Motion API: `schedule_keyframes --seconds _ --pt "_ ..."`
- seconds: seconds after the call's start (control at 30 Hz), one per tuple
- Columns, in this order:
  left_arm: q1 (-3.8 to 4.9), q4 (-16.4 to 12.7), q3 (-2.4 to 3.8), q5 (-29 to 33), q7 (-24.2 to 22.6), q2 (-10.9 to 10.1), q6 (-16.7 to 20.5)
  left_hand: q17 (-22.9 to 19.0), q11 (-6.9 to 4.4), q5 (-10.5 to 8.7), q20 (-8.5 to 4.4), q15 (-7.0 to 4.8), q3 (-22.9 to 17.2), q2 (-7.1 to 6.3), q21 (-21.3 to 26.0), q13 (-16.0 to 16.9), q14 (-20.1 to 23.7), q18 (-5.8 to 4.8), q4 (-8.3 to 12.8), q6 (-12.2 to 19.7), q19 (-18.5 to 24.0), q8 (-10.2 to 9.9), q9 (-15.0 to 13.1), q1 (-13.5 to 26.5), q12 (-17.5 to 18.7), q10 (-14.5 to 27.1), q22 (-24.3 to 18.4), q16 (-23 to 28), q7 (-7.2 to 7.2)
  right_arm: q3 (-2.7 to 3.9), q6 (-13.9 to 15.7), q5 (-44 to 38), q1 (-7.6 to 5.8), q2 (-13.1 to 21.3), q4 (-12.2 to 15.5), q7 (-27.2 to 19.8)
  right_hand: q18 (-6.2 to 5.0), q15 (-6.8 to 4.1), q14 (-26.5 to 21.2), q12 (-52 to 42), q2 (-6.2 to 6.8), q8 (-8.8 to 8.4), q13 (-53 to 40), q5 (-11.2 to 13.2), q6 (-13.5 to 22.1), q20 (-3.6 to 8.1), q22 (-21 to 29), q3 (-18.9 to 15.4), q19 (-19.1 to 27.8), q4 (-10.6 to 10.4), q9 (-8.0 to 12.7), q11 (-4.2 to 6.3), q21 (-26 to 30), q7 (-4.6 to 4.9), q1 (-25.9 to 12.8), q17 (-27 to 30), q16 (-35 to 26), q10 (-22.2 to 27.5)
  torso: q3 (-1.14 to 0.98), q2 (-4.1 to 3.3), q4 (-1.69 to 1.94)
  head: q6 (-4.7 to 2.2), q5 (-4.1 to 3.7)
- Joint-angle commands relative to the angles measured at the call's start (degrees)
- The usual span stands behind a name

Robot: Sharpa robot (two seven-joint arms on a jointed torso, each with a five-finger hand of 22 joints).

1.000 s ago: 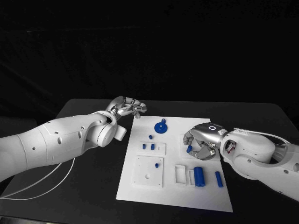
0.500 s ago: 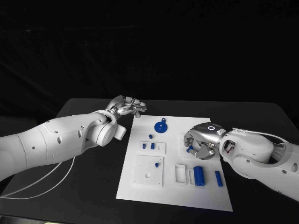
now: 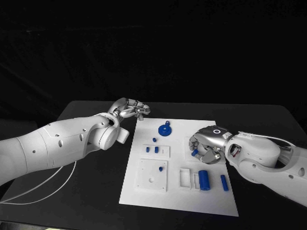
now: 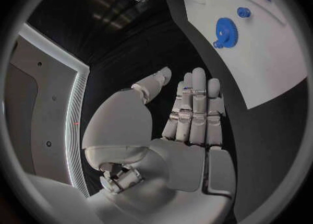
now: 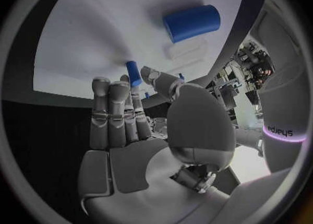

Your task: Assemble the parts on the task board

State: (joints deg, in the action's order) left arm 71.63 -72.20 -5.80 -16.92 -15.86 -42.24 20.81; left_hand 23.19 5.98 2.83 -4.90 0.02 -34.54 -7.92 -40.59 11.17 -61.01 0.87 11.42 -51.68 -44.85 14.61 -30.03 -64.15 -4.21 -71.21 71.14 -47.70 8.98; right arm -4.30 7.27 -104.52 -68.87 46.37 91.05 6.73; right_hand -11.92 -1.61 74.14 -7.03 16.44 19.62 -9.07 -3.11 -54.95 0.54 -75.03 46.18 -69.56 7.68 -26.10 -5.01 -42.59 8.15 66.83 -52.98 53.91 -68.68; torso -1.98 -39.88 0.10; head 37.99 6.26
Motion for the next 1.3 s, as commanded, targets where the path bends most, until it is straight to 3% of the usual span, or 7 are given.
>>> schedule_keyframes --seconds 0.03,0.5,0.53,0.8,1.3 --pt "0.07 -0.1 0.04 0.3 -0.3 0.0 -0.7 0.1 -0.04 0.38 -0.57 0.14 0.1 0.12 0.4 0.0 -0.4 0.67 -0.3 0.4 0.1 0.2 0.1 0.3 0.2 0.4 0.1 0.3 0.12 -0.01 -0.7 -0.9 0.03 0.0 0.1 0.2 -3.08 0.07 -0.2 0.2 0.32 -0.36 0.1 0.2 0.2 0.10 -1.0 0.1 0.4 0.3 0.1 0.05 -0.2 -0.05 0.0 0.1 0.0 0.3 0.00 0.00 0.01 0.04 -0.03" --pt "0.06 0.0 0.04 0.3 -0.3 0.0 -0.8 0.1 -0.03 0.38 -0.57 0.14 0.1 0.19 0.4 0.0 -0.4 0.67 -0.4 0.4 0.1 0.2 0.1 0.4 0.2 0.4 0.1 0.4 0.14 -0.03 -1.0 -1.3 0.05 0.0 0.2 0.3 -3.08 -0.14 -0.2 -0.2 -0.59 0.02 -0.2 0.3 -0.5 0.14 -0.9 1.2 0.3 0.0 -0.1 0.28 -0.2 -0.34 0.4 0.1 0.2 -0.6 -0.03 -0.03 0.02 0.21 -0.11" --pt "0.06 0.0 0.04 0.3 -0.3 0.0 -0.8 0.2 -0.03 0.38 -0.57 0.14 0.1 0.21 0.4 0.0 -0.4 0.67 -0.4 0.4 0.1 0.2 0.1 0.4 0.2 0.4 0.1 0.4 0.14 -0.03 -1.0 -1.5 0.06 0.0 0.2 0.2 -3.08 -0.34 -0.2 -0.7 -1.56 0.38 -0.4 0.3 -1.1 0.19 -0.9 1.9 0.3 -0.2 -0.2 0.52 -0.2 -0.62 1.0 0.1 0.3 -1.3 -0.04 -0.02 0.02 0.22 -0.11" --pt "0.05 0.0 0.04 0.3 -0.3 0.1 -0.8 0.2 -0.02 0.39 -0.57 0.15 0.1 0.30 0.4 0.0 -0.4 0.67 -0.5 0.4 0.0 0.3 0.1 0.5 0.2 0.4 0.1 0.4 0.14 -0.03 0.1 -2.0 0.21 -0.1 0.7 0.3 -3.08 -1.71 0.4 -2.5 -4.12 2.08 -1.7 0.3 -3.9 0.26 -1.1 3.0 -0.6 0.1 -1.3 1.91 -1.0 -1.88 1.2 0.1 0.8 -4.6 -0.02 -0.01 -0.03 0.26 -0.14" --pt "0.05 0.1 0.04 0.3 -0.2 0.0 -0.8 0.3 -0.03 0.39 -0.57 0.14 0.1 0.41 0.5 0.0 -0.5 0.69 -0.5 0.4 0.0 0.3 0.1 0.5 0.2 0.4 0.2 0.5 0.14 -0.01 2.1 -4.2 0.29 -0.1 1.1 2.0 -3.08 -2.20 1.0 -3.2 -4.48 2.61 -2.5 0.3 -4.7 0.49 -1.1 3.1 -1.3 0.9 -2.0 2.42 -1.6 -2.28 0.8 -0.1 1.2 -5.7 0.02 -0.01 0.04 0.34 -0.23"
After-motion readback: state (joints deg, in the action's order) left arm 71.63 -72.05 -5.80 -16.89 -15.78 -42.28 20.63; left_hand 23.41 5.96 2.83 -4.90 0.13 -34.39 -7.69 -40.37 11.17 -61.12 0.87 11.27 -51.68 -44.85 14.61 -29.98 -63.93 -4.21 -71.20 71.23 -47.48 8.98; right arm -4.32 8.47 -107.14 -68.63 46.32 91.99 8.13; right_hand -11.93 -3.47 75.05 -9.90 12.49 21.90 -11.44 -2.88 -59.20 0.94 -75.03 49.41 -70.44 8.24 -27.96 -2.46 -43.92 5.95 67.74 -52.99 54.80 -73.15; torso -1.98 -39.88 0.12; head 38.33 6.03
